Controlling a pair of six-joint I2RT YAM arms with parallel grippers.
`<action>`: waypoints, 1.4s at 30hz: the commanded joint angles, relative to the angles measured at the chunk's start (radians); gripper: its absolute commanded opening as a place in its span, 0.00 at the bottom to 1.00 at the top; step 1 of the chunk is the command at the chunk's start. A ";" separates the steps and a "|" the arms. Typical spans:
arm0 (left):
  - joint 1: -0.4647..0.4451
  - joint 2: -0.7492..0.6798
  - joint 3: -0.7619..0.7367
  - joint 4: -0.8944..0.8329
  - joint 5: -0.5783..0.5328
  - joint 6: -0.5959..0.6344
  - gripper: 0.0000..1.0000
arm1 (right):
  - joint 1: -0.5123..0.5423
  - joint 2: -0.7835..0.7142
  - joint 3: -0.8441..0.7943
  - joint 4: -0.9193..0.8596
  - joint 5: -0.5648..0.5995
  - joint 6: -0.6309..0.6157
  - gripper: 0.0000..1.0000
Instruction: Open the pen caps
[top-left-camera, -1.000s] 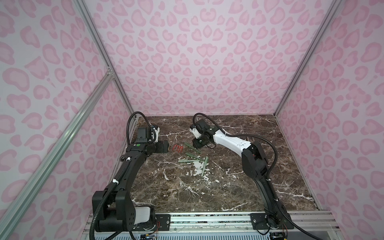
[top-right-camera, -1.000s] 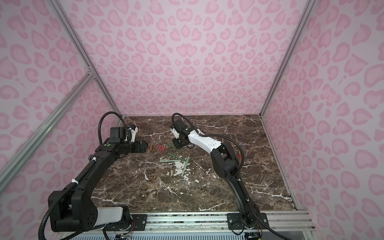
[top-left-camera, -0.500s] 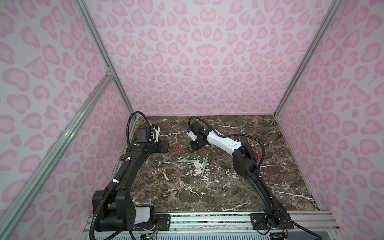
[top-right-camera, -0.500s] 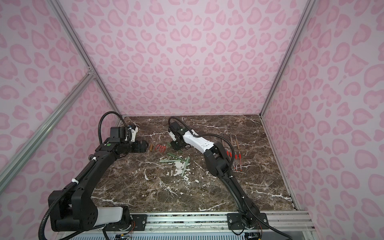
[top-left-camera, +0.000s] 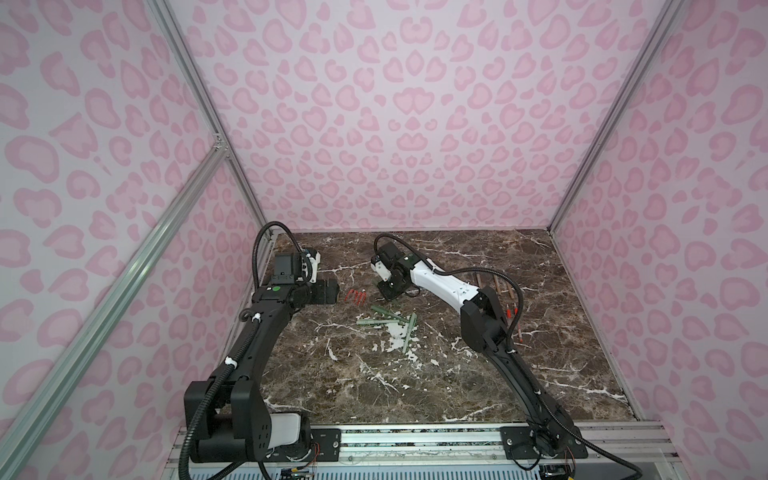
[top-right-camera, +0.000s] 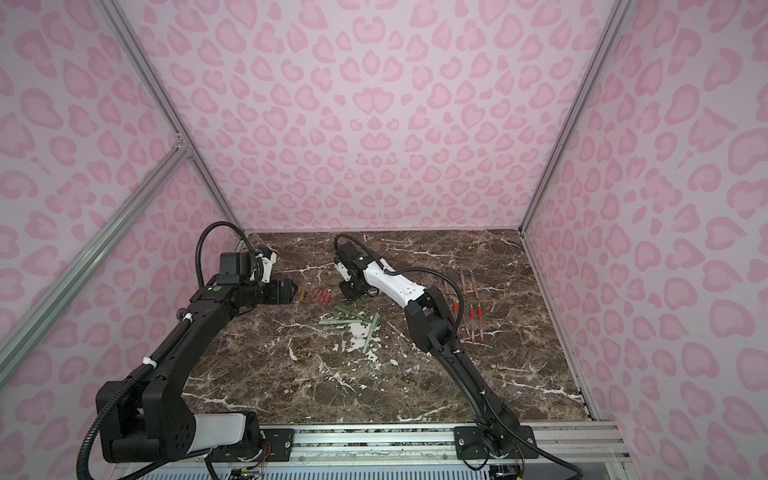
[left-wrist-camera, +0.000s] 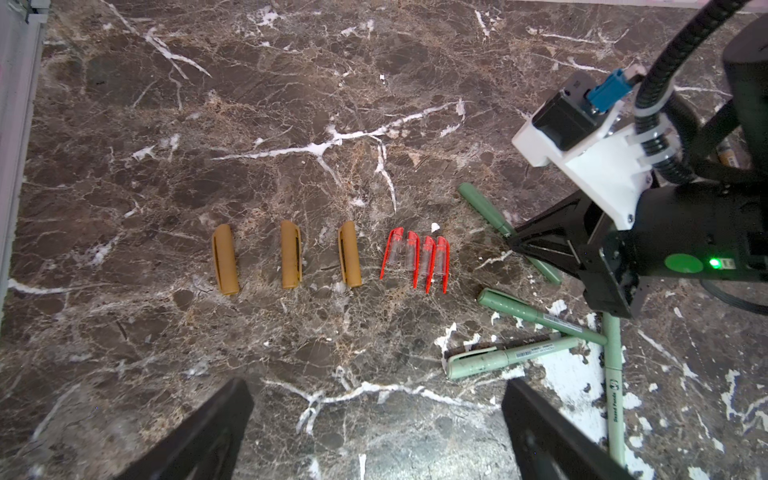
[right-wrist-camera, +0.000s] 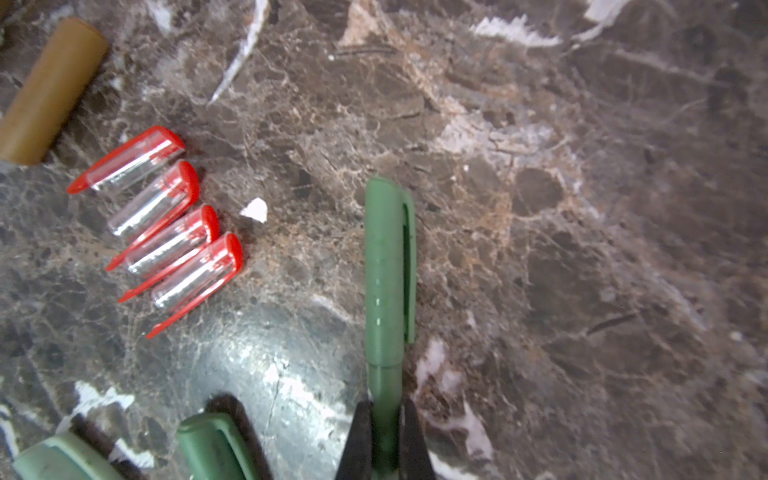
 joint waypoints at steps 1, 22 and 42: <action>0.002 0.003 0.020 0.004 0.036 0.001 0.98 | -0.006 -0.022 -0.003 -0.040 0.018 -0.002 0.04; 0.002 0.128 0.115 0.147 0.605 -0.372 0.82 | 0.054 -0.661 -0.812 0.810 -0.247 0.389 0.03; -0.037 0.225 0.218 0.089 0.578 -0.363 0.07 | 0.127 -0.618 -0.760 0.790 -0.238 0.389 0.02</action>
